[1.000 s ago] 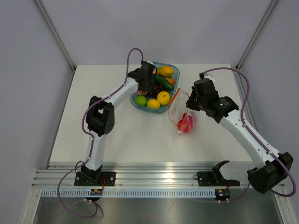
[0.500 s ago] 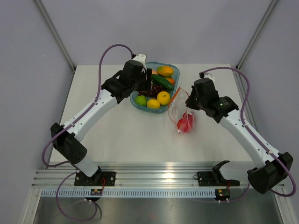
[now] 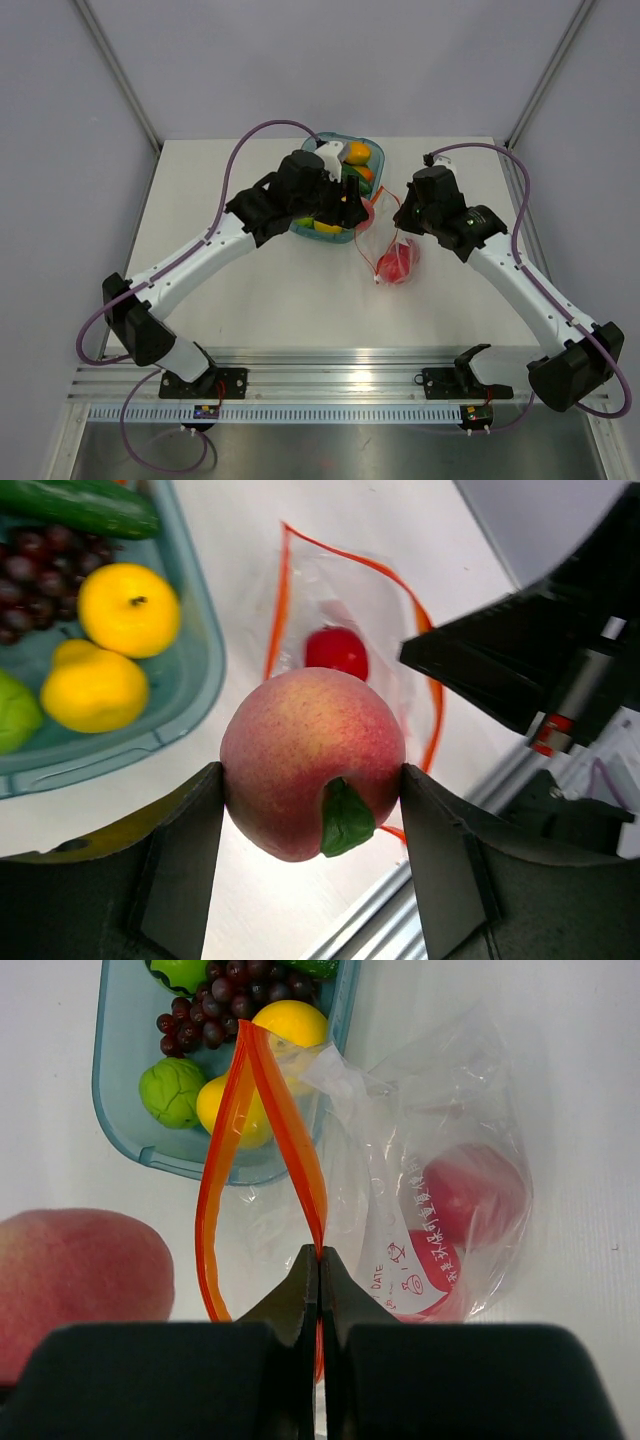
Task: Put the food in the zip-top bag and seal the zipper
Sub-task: Place the fake fruit in the zipper food storage bag.
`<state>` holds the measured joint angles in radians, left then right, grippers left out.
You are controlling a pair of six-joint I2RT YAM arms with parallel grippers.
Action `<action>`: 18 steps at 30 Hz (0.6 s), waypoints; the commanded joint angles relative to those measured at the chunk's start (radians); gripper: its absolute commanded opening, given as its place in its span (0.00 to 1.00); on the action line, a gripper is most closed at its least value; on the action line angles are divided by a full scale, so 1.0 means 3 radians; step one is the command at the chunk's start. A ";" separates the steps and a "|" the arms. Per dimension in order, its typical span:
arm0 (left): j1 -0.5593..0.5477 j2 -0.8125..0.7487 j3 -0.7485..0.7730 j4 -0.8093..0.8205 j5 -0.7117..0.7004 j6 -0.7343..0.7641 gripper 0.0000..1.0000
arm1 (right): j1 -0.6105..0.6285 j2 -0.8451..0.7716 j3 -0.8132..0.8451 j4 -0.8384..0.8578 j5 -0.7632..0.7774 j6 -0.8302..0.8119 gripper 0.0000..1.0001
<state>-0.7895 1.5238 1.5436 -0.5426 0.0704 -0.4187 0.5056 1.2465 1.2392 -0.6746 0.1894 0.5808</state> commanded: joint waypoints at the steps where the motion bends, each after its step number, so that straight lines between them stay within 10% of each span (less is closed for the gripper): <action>1: -0.0048 -0.0012 -0.0022 0.0402 0.0450 -0.0184 0.44 | -0.0013 -0.0074 0.0011 0.0096 0.0003 0.0012 0.00; 9: -0.0084 0.0315 0.0003 0.0597 0.0650 -0.0297 0.48 | -0.0013 -0.0110 0.0026 0.0055 -0.0018 0.0028 0.00; 18: -0.0099 0.0545 0.0116 0.0571 0.0768 -0.0282 0.99 | -0.0013 -0.0207 0.0016 -0.0001 0.0049 0.0017 0.00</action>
<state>-0.8112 1.7107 1.5360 -0.4198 0.2558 -0.5045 0.5056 1.2179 1.2392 -0.6800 0.1905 0.5812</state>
